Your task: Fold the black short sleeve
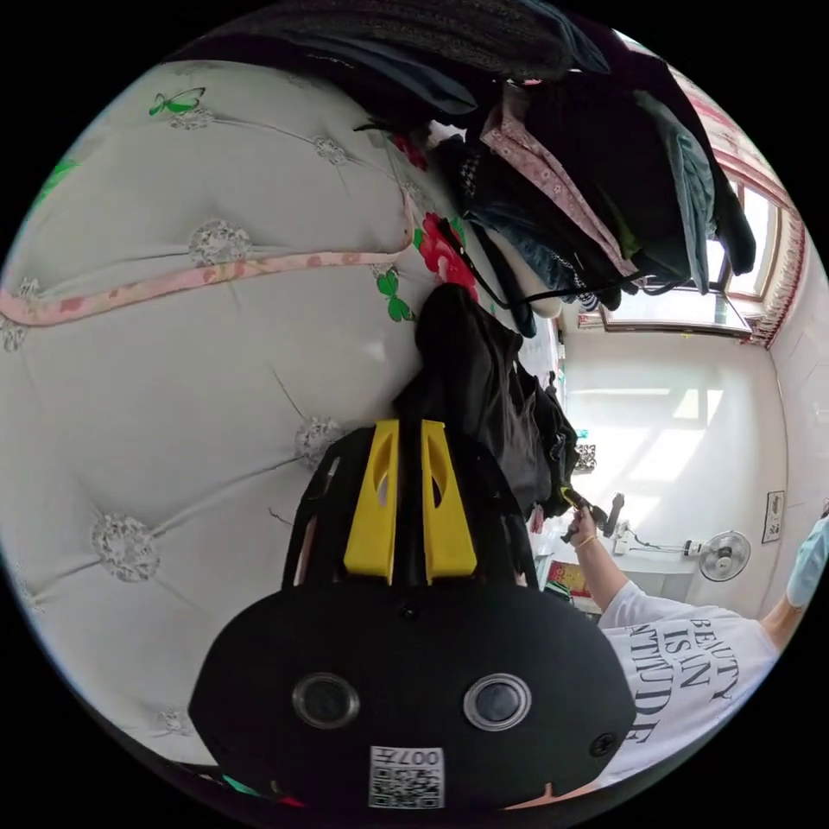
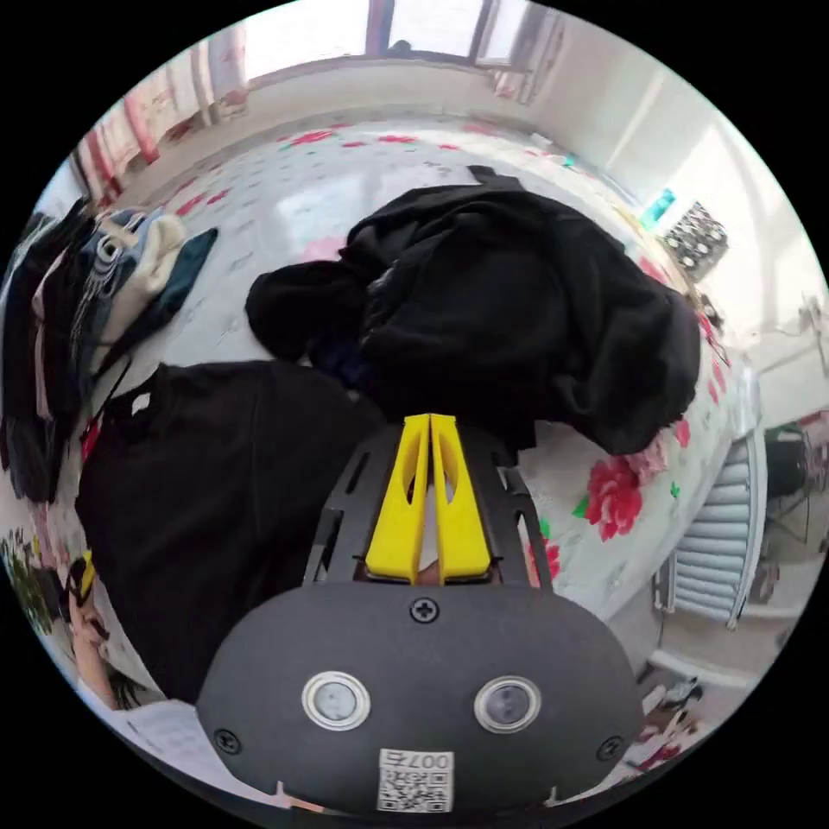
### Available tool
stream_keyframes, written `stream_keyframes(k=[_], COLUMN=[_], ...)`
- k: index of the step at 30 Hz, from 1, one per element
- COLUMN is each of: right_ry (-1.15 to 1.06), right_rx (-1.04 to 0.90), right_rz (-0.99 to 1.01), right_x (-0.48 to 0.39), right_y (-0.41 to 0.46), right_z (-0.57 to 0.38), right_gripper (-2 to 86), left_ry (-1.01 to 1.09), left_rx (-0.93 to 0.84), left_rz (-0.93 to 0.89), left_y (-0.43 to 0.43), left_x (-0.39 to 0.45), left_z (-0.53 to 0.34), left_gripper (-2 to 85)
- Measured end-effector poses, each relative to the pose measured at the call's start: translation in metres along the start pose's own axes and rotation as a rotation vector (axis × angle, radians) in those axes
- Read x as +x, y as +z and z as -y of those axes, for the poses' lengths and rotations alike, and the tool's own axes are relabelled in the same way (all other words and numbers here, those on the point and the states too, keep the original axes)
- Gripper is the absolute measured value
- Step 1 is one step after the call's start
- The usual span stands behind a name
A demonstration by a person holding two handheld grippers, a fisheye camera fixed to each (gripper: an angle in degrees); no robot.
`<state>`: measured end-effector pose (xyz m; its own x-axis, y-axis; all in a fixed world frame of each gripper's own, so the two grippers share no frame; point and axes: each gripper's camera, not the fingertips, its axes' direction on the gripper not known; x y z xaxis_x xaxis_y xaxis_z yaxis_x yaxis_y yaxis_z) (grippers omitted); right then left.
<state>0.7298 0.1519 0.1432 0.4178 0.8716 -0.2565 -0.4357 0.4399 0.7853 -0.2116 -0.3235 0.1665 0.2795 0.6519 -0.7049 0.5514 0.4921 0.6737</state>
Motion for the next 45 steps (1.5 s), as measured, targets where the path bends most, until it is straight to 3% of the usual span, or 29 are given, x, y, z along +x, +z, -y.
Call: stream_keyframes(k=[2,5,9,11,13,18,22,25,27,29,31,34,36,40,45], right_ry=[0.144,0.089,-0.344,-0.582,-0.86,-1.286,-1.597,-1.699,-1.662,-1.554,-1.27,-0.831,-0.696,-0.75,-0.86], right_rx=[-0.009,0.078,0.052,0.039,0.049,-0.092,0.008,0.036,0.023,-0.05,-0.207,-0.258,-0.281,-0.3,-0.185], right_rz=[-0.018,0.225,0.61,0.719,0.789,0.788,0.543,0.308,0.223,0.351,0.798,1.188,1.309,1.254,1.025], right_x=[0.028,0.015,-0.12,-0.195,-0.287,-0.416,-0.464,-0.487,-0.494,-0.492,-0.477,-0.453,-0.449,-0.447,-0.386], right_y=[-0.005,-0.029,-0.056,-0.073,-0.093,-0.106,-0.104,-0.079,-0.065,-0.071,-0.087,-0.077,-0.065,-0.058,-0.066], right_z=[0.002,-0.008,-0.026,-0.045,-0.08,-0.151,-0.221,-0.25,-0.248,-0.224,-0.165,-0.101,-0.087,-0.093,-0.112], right_gripper=[0.3,1.5,3.5,4.1,4.9,6.9,7.1,4.5,2.2,1.2,0.6,0.9,1.5,2.7,3.9], left_ry=[-0.009,0.121,0.501,0.826,0.959,0.967,0.877,0.813,0.753,0.649,0.575,0.451,0.355,0.095,0.126], left_rx=[0.053,0.142,0.086,-0.127,-0.262,-0.283,-0.228,-0.249,-0.202,-0.087,0.003,0.122,0.151,0.198,0.179], left_rz=[-0.026,0.016,0.132,0.252,0.324,0.28,0.239,0.225,0.197,0.175,0.184,0.212,0.179,0.083,0.108], left_y=[0.005,0.002,0.029,0.083,0.125,0.151,0.139,0.14,0.131,0.108,0.087,0.053,0.039,0.018,0.012], left_x=[0.004,0.048,0.145,0.206,0.227,0.235,0.205,0.189,0.181,0.165,0.147,0.108,0.076,0.001,-0.006], left_z=[-0.011,-0.032,-0.067,-0.098,-0.12,-0.15,-0.156,-0.148,-0.141,-0.133,-0.13,-0.122,-0.113,-0.096,-0.094], left_gripper=[-0.4,-0.8,-0.5,0.9,2.9,6.3,7.0,7.1,7.2,7.4,7.6,8.1,8.3,10.3,10.7])
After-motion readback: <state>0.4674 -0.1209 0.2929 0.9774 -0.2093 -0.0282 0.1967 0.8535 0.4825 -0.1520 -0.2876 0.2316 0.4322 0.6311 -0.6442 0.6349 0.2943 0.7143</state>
